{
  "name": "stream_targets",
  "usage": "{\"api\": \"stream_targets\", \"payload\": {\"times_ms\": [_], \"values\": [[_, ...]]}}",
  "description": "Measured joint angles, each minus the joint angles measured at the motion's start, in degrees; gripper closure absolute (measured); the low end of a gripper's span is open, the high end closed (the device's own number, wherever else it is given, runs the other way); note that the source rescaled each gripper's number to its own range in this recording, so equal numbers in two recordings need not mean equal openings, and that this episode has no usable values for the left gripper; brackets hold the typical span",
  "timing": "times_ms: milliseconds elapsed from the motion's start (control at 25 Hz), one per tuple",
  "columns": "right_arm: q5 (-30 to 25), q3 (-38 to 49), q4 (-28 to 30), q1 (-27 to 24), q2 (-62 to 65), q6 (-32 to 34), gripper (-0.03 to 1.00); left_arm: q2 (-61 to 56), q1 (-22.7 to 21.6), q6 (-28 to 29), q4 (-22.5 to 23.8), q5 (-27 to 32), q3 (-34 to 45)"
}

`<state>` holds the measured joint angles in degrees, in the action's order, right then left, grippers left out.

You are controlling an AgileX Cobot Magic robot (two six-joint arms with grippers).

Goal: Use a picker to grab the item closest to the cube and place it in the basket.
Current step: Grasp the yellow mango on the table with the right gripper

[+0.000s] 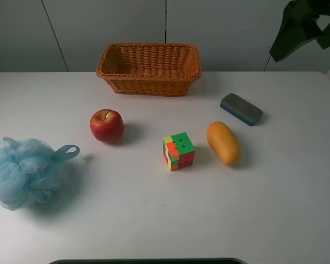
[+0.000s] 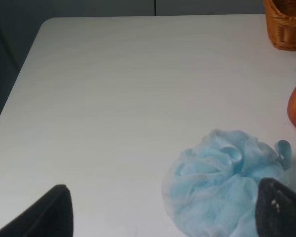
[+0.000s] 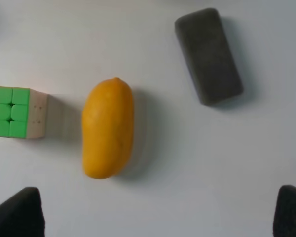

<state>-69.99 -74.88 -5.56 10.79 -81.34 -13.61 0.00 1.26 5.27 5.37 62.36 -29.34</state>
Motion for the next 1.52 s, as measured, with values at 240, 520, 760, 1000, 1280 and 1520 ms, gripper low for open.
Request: {"api": "stream_targets", "payload": {"times_ms": [240, 520, 760, 1000, 1280, 1520], "values": [[-0.11, 0.0, -1.45, 3.03, -8.67, 0.66, -0.03, 0.0, 0.0, 0.0, 0.0, 0.0, 0.0], [5.81, 1.7, -2.37, 8.79, -18.77, 3.18, -0.03, 0.0, 0.0, 0.0, 0.0, 0.0, 0.0], [14.21, 8.14, -2.73, 10.19, -22.59, 4.17, -0.03, 0.0, 0.0, 0.0, 0.0, 0.0, 0.0], [22.05, 14.07, -3.0, 10.19, -24.27, 4.17, -0.03, 0.0, 0.0, 0.0, 0.0, 0.0, 0.0], [26.68, 14.91, -3.0, 10.19, -29.9, 4.06, -0.03, 0.0, 0.0, -0.46, 0.0, 0.0, 0.0], [29.22, 15.04, -3.0, 10.19, -33.09, 3.96, -0.03, 0.0, 0.0, -0.46, 0.0, 0.0, 0.0]]}}
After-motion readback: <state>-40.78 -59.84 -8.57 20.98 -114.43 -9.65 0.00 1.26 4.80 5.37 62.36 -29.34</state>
